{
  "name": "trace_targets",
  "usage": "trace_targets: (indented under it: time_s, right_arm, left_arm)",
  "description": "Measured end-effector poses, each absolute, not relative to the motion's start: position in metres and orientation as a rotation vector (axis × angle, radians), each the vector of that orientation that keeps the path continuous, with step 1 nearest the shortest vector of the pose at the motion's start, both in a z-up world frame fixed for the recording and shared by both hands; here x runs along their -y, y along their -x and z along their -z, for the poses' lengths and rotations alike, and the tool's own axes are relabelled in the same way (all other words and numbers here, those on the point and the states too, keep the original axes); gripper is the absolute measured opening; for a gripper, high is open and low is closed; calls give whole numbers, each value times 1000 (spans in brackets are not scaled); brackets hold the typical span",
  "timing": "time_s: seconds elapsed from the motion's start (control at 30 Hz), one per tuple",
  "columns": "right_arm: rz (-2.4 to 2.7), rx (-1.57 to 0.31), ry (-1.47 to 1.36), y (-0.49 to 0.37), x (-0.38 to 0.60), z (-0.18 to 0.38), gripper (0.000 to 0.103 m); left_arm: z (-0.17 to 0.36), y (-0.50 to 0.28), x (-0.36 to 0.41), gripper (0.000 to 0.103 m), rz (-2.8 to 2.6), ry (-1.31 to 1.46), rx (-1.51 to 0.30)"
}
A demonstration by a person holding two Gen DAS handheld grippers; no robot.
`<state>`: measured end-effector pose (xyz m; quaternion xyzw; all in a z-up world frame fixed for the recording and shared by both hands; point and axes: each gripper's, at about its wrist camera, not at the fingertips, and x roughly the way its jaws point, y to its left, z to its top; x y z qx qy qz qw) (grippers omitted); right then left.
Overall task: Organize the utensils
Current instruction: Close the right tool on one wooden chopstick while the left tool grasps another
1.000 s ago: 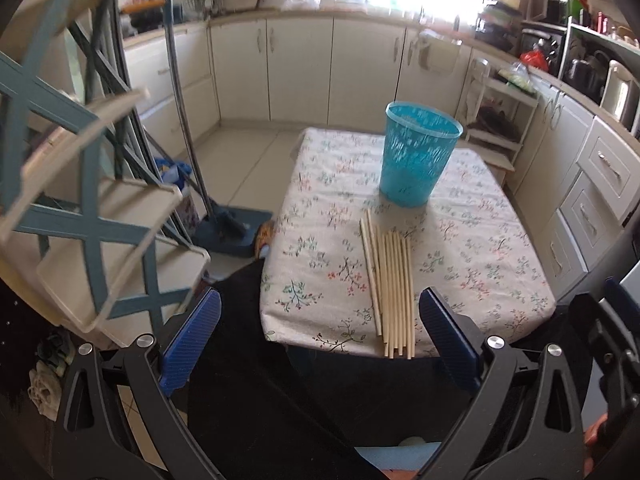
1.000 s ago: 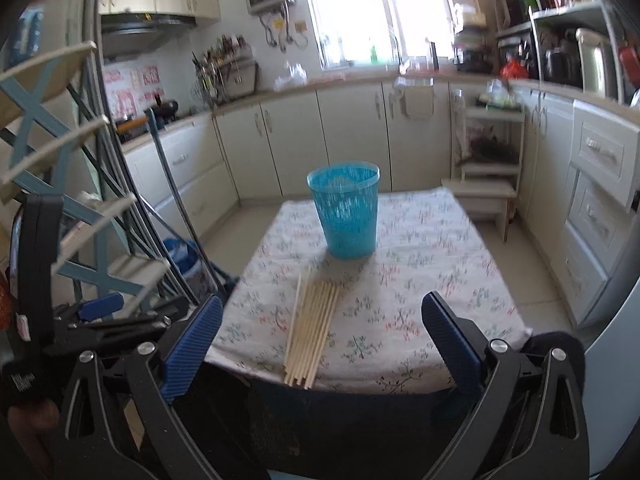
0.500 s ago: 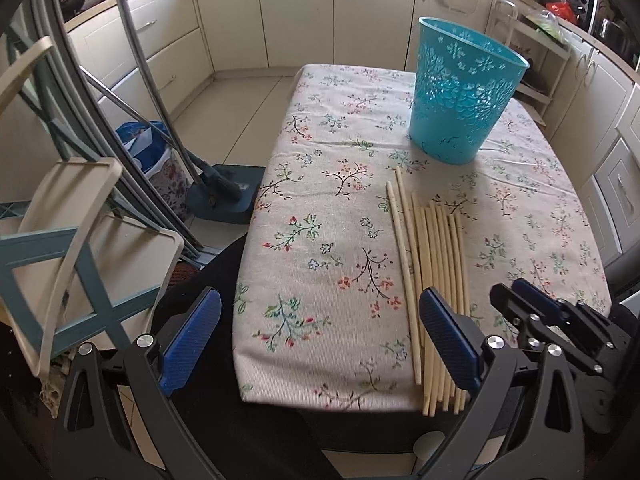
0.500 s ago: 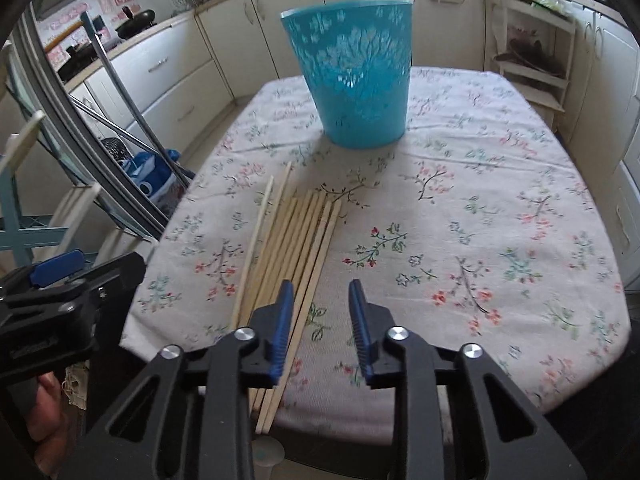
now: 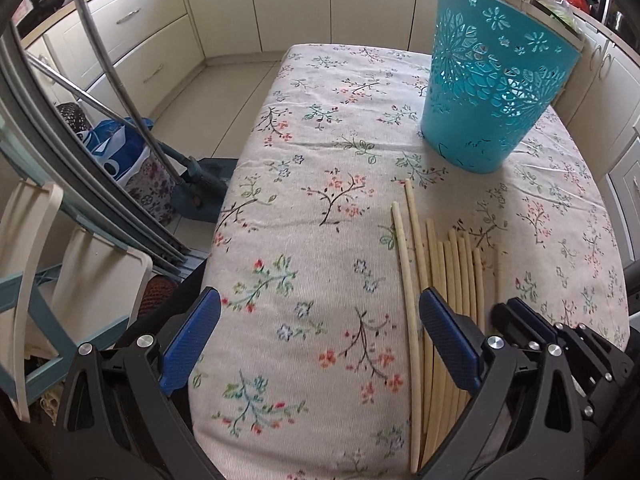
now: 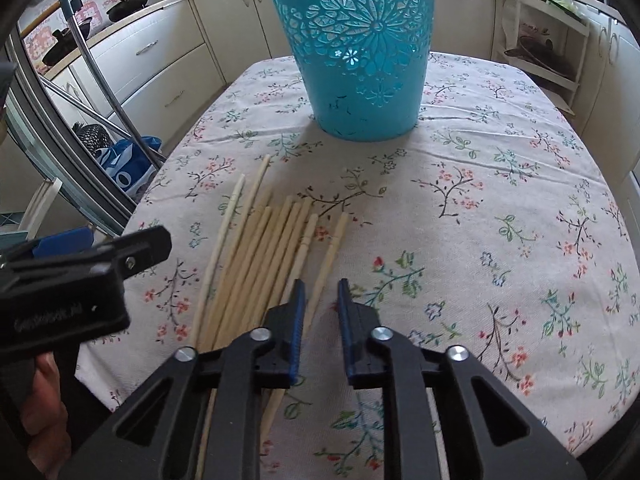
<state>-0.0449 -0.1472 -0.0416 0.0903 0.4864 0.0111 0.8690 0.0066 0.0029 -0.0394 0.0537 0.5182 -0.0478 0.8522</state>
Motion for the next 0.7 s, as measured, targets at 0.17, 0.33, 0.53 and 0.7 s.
trace_targets:
  time_s: [0.17, 0.33, 0.53, 0.7]
  right_arm:
    - [-61, -1026, -131, 35, 154, 43, 8]
    - [-104, -1041, -110, 32, 169, 43, 7]
    - [-124, -1064, -149, 25, 183, 43, 7]
    - [-127, -1068, -138, 15, 182, 44, 7]
  left_arm:
    - [54, -25, 11, 95, 83, -154, -1100]
    - [64, -33, 22, 91, 91, -182, -1110]
    - [67, -36, 31, 73, 133, -205, -1092]
    - [65, -36, 39, 42, 229, -189, -1069]
